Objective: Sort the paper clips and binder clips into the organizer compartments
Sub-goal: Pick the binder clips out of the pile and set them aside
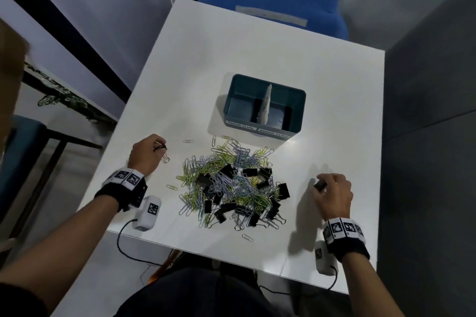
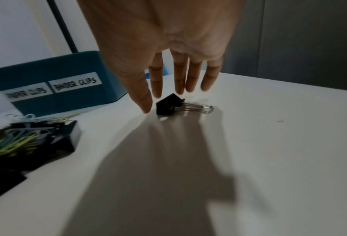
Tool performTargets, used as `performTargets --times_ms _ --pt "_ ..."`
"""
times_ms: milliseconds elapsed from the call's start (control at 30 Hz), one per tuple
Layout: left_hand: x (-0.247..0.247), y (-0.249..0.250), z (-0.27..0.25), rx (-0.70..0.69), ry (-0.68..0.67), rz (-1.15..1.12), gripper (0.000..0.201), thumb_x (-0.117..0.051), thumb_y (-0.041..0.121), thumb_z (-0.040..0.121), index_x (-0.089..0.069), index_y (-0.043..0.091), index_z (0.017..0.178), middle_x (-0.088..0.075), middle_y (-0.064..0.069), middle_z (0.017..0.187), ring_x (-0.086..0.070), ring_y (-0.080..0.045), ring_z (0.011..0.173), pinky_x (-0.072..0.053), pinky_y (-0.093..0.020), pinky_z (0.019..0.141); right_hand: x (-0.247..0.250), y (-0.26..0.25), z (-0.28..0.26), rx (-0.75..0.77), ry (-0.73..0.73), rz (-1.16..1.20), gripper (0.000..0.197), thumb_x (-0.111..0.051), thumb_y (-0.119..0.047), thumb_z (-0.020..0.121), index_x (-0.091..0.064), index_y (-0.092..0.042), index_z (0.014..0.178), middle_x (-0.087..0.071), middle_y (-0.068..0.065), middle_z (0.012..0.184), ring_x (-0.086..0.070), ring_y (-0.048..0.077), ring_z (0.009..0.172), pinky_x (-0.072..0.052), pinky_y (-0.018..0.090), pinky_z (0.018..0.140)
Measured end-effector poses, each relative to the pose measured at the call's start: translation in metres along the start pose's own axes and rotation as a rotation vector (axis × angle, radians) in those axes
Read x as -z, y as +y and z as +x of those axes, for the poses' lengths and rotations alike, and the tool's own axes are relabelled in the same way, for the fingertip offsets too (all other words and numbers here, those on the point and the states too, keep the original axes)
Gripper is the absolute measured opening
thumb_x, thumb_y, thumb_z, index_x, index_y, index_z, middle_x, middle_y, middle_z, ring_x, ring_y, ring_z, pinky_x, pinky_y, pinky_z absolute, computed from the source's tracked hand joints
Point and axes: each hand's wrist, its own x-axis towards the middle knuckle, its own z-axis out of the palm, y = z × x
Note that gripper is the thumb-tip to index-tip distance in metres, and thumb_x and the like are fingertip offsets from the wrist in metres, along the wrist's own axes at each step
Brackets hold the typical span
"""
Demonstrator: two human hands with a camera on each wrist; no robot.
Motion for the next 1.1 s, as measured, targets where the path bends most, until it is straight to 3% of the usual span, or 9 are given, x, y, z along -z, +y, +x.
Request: performTargets --times_ms 100,200,367,467,633,767,867,1000,1100 --pt "-0.001 -0.007 -0.009 -0.102 -0.01 0.159 0.03 -0.068 0.021 0.085 -0.063 0.019 0.114 -0.064 -0.003 0.113 -0.049 -0.026 0.111 -0.047 -0.04 0.084 -0.002 -0.017 -0.018 0.099 0.06 -0.013 0.026 -0.069 -0.038 0.082 -0.067 -0.02 0.102 -0.056 0.008 0.11 -0.05 0.03 0.102 -0.043 0.044 0.087" --pt "-0.006 0.003 -0.037 -0.321 0.032 0.309 0.037 -0.069 0.027 0.085 -0.06 0.019 0.12 -0.055 -0.004 0.117 -0.045 -0.025 0.109 -0.047 -0.04 0.079 -0.009 -0.027 -0.036 0.259 -0.078 0.048 0.034 -0.065 -0.031 0.085 -0.061 -0.018 0.116 -0.051 0.009 0.116 -0.049 0.024 0.104 -0.049 0.039 0.082" --pt "-0.035 0.019 -0.085 -0.567 -0.389 0.364 0.047 -0.059 0.04 0.091 -0.045 0.028 0.134 -0.048 0.005 0.12 -0.047 -0.008 0.097 -0.046 -0.024 0.072 -0.022 -0.034 -0.044 0.338 -0.373 -0.008 0.066 -0.068 -0.015 0.078 -0.044 -0.027 0.138 -0.039 0.007 0.131 -0.048 0.025 0.112 -0.051 0.036 0.08" --pt "-0.053 0.026 -0.093 -0.542 -0.363 0.406 0.059 -0.059 0.04 0.09 -0.035 0.03 0.142 -0.045 0.002 0.123 -0.046 -0.012 0.1 -0.039 -0.022 0.065 -0.029 -0.038 -0.043 0.354 -0.381 -0.03 0.065 -0.07 -0.011 0.075 -0.047 -0.027 0.134 -0.039 0.007 0.129 -0.051 0.027 0.108 -0.053 0.038 0.081" --pt "-0.074 0.048 -0.094 -0.54 -0.252 0.426 0.053 -0.063 0.037 0.088 -0.042 0.026 0.135 -0.048 -0.002 0.119 -0.049 -0.014 0.098 -0.038 -0.021 0.063 -0.03 -0.054 -0.042 0.291 -0.31 0.024 0.04 -0.068 -0.016 0.083 -0.057 -0.019 0.121 -0.045 0.007 0.12 -0.058 0.027 0.093 -0.053 0.038 0.073" --pt "-0.084 0.064 -0.088 -0.546 -0.261 0.385 0.04 -0.067 0.034 0.086 -0.047 0.025 0.119 -0.049 0.001 0.113 -0.048 -0.01 0.087 -0.049 -0.023 0.071 -0.03 -0.065 -0.04 0.242 -0.315 0.054 0.036 -0.068 -0.015 0.081 -0.055 -0.014 0.114 -0.048 0.009 0.113 -0.056 0.031 0.088 -0.047 0.033 0.067" --pt "-0.089 0.068 -0.081 -0.562 -0.286 0.355 0.043 -0.07 0.029 0.082 -0.046 0.025 0.117 -0.045 -0.001 0.122 -0.052 -0.014 0.091 -0.056 -0.032 0.078 -0.027 -0.07 -0.039 0.218 -0.319 0.09 0.037 -0.069 -0.009 0.076 -0.053 -0.013 0.11 -0.05 0.009 0.108 -0.055 0.03 0.086 -0.041 0.031 0.066" --pt "-0.09 0.068 -0.078 -0.635 -0.278 0.41 0.049 -0.071 0.016 0.081 -0.045 0.022 0.122 -0.047 -0.005 0.122 -0.056 -0.017 0.087 -0.056 -0.028 0.072 -0.016 -0.071 -0.042 0.233 -0.275 0.028 0.036 -0.071 -0.014 0.075 -0.051 -0.019 0.106 -0.052 0.004 0.102 -0.053 0.026 0.082 -0.042 0.032 0.062" --pt "-0.091 0.069 -0.075 -0.664 -0.249 0.429 0.044 -0.072 0.019 0.079 -0.05 0.018 0.117 -0.051 -0.004 0.116 -0.057 -0.017 0.084 -0.057 -0.03 0.071 -0.001 -0.07 -0.044 0.291 -0.171 -0.052 0.036 -0.072 -0.012 0.072 -0.054 -0.017 0.103 -0.052 0.005 0.1 -0.052 0.027 0.082 -0.043 0.031 0.058"
